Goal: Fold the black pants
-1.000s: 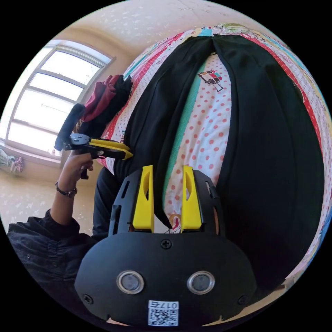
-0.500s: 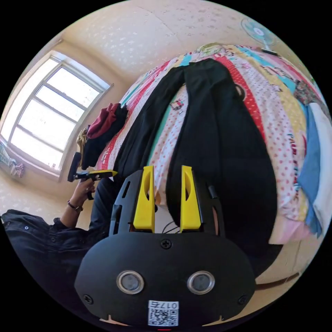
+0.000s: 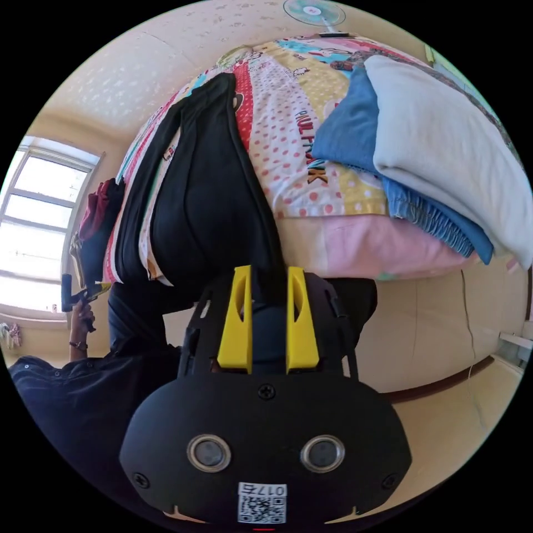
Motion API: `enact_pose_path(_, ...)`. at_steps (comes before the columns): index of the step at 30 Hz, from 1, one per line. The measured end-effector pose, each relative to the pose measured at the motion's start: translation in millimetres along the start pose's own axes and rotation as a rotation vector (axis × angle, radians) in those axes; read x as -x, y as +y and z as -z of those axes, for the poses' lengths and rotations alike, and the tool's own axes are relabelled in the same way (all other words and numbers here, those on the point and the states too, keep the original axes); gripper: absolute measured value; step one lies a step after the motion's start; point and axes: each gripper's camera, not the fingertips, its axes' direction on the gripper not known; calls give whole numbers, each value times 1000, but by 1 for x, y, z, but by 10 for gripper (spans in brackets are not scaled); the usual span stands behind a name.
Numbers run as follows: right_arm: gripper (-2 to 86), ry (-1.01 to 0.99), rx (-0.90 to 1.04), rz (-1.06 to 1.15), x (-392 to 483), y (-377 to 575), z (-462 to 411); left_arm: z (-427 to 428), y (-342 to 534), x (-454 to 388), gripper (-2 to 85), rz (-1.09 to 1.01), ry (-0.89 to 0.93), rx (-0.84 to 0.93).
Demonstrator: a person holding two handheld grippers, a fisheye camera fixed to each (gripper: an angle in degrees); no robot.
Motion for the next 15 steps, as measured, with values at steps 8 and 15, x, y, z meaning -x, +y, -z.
enact_pose_path(8,23,-464,-159,479,85,24,80,-3,-44,-128,159,-414,397,17)
enact_pose_path(15,23,-554,-81,636,157,32,53,-101,-77,-174,147,-466,311,292)
